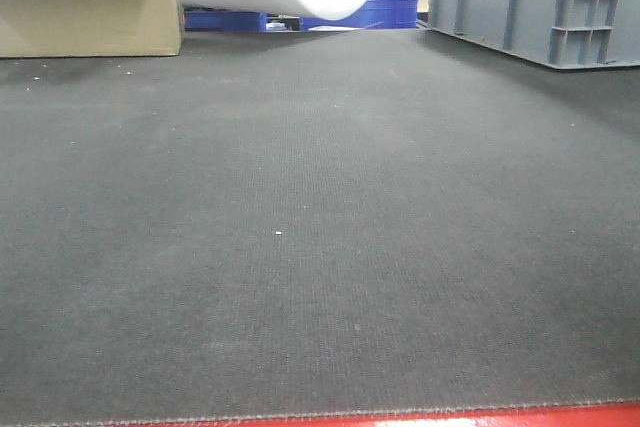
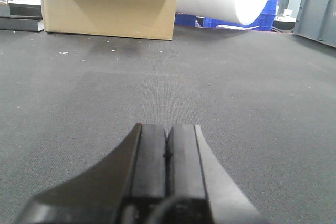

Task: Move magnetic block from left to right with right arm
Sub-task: 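Lower the held red cube toward the carpet with the right gripper, then set the cube on the carpet and open the right gripper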

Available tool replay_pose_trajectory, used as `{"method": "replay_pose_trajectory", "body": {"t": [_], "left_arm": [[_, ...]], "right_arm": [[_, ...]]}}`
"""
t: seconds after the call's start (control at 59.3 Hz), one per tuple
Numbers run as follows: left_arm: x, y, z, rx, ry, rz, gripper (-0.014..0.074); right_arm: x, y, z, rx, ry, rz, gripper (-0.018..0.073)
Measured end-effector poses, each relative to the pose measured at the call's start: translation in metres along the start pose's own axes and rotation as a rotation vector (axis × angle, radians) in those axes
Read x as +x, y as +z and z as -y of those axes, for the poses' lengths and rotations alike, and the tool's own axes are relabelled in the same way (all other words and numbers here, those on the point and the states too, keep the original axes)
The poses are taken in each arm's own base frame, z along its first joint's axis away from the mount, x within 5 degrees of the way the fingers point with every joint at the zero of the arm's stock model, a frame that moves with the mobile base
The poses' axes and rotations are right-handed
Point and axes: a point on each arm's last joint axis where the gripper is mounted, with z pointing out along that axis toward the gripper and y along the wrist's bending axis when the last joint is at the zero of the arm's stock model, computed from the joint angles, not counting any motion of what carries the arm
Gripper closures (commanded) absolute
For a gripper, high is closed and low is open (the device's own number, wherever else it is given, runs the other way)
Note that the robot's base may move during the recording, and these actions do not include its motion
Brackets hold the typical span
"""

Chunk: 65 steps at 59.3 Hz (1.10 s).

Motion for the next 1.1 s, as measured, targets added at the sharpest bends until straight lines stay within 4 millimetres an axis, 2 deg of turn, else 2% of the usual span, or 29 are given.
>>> {"method": "replay_pose_trajectory", "body": {"t": [0.152, 0.304, 0.422, 0.523, 0.624, 0.742, 0.911, 1.097], "left_arm": [[0.0, 0.0, 0.0, 0.0, 0.0, 0.0, 0.0713], [0.0, 0.0, 0.0, 0.0, 0.0, 0.0, 0.0713], [0.0, 0.0, 0.0, 0.0, 0.0, 0.0, 0.0713], [0.0, 0.0, 0.0, 0.0, 0.0, 0.0, 0.0713], [0.0, 0.0, 0.0, 0.0, 0.0, 0.0, 0.0713], [0.0, 0.0, 0.0, 0.0, 0.0, 0.0, 0.0713], [0.0, 0.0, 0.0, 0.0, 0.0, 0.0, 0.0713], [0.0, 0.0, 0.0, 0.0, 0.0, 0.0, 0.0713]], "right_arm": [[-0.04, 0.048, -0.018, -0.128, -0.036, -0.116, 0.0345], [-0.063, 0.094, -0.047, -0.269, -0.108, -0.214, 0.0345], [-0.068, 0.133, -0.077, -0.355, -0.157, -0.332, 0.0345], [-0.058, 0.173, -0.106, -0.41, -0.204, -0.466, 0.0345], [-0.047, 0.203, -0.131, -0.444, -0.241, -0.569, 0.0345], [-0.022, 0.244, -0.155, -0.454, -0.272, -0.713, 0.0345], [0.011, 0.284, -0.171, -0.412, -0.229, -0.849, 0.0345], [0.046, 0.308, -0.176, -0.38, -0.214, -0.937, 0.0345]]}}
